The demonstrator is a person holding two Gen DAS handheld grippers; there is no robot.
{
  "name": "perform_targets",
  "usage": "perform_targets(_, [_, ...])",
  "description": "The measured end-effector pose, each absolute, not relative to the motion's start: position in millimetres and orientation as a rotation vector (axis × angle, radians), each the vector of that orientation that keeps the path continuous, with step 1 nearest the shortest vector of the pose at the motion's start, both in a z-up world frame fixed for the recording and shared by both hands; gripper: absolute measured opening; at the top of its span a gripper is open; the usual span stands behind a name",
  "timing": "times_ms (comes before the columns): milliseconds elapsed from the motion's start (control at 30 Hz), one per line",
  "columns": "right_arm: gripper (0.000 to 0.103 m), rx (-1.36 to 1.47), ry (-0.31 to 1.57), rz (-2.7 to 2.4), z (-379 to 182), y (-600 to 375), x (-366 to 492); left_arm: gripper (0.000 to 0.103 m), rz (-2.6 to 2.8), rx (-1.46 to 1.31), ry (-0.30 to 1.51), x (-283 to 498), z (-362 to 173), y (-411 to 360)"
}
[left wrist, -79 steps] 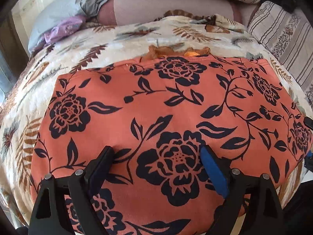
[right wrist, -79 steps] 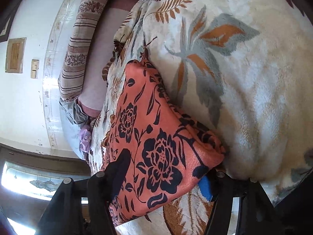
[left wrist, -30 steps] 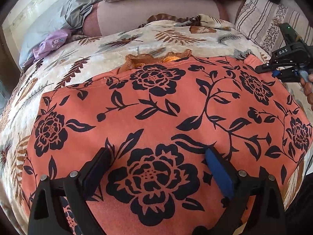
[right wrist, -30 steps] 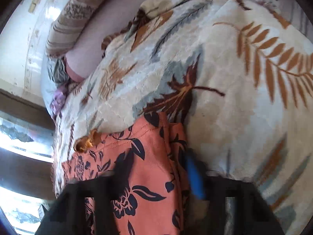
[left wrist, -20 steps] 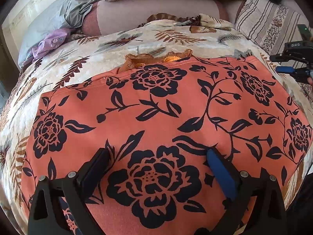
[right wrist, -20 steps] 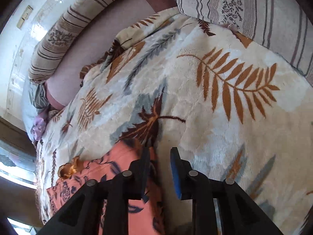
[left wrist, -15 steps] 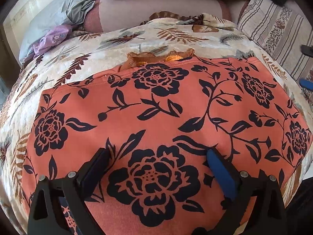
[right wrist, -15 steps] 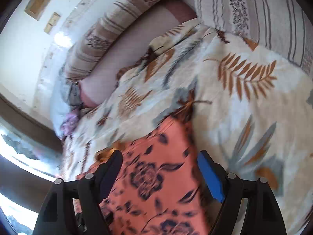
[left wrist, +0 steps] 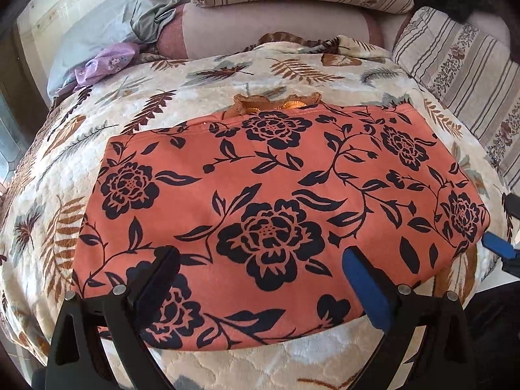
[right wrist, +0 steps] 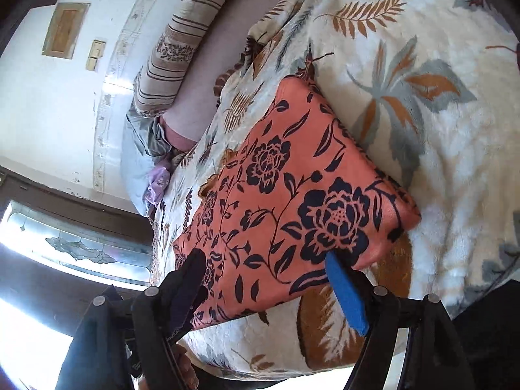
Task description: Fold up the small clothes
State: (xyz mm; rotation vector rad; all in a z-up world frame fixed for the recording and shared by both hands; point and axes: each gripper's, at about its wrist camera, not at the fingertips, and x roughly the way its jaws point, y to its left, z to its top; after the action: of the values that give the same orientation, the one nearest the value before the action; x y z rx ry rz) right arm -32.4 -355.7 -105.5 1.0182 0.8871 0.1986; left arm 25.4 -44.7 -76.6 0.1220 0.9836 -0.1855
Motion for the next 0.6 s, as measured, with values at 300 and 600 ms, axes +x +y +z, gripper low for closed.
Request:
perform_targets(300, [0.080,1.215,0.900,0.097,-151,-381,-43,0.100,-0.165,0.124,0.981,29,-75,-40])
perform_targets(600, [0.080,1.297,0.824,0.049,-159,-404,-20,0.100,-0.144,0.190,1.037,50,-111,-53])
